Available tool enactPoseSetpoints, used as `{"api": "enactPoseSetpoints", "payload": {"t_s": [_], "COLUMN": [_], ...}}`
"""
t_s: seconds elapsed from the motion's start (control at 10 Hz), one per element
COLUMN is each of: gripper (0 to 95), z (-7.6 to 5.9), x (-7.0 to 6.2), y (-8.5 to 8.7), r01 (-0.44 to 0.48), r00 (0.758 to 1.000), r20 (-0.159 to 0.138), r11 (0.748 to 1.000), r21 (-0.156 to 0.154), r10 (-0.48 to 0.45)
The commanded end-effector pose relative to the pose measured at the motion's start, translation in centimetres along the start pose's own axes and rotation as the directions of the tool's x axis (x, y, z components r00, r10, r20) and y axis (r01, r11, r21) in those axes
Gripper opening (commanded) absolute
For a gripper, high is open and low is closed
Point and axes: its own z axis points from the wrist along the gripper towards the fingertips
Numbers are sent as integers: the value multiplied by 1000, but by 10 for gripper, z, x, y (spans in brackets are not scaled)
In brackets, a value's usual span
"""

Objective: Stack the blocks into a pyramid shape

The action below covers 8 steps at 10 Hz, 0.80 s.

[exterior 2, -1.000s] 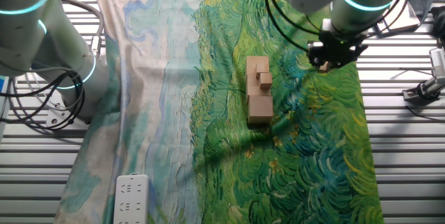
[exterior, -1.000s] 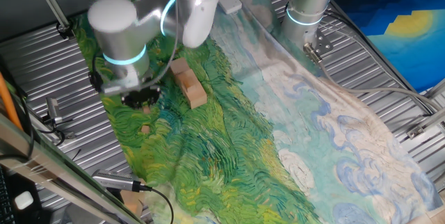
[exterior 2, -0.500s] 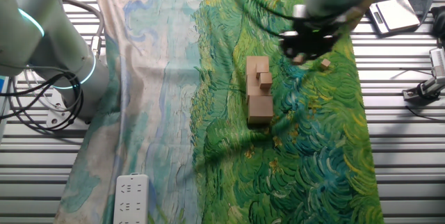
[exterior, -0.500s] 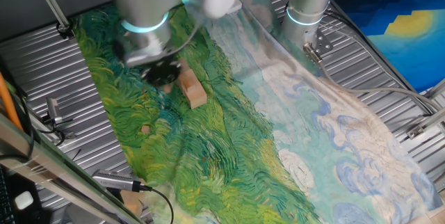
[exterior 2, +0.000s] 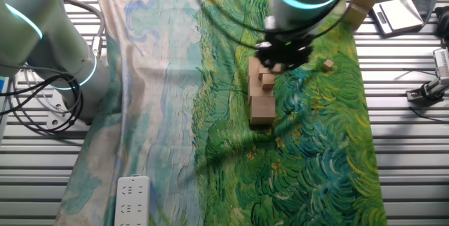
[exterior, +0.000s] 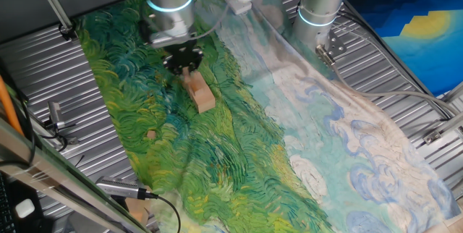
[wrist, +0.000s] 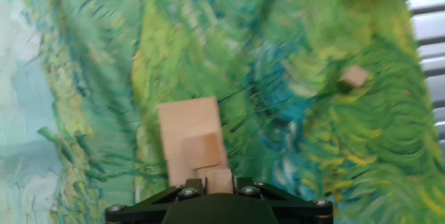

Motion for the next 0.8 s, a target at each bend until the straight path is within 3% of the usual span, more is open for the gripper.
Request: {"api": "enactPoseSetpoints", "payload": {"t_s": [0.1, 0.8], "gripper": [0, 0], "z": [3, 8], "x": [0, -7], "y": [2, -4], "r01": [-10, -15], "r00": [1000, 1000], "r20": [10, 21], "r11": [1000, 1000], "r21": [-3, 4], "r10": [10, 15]}}
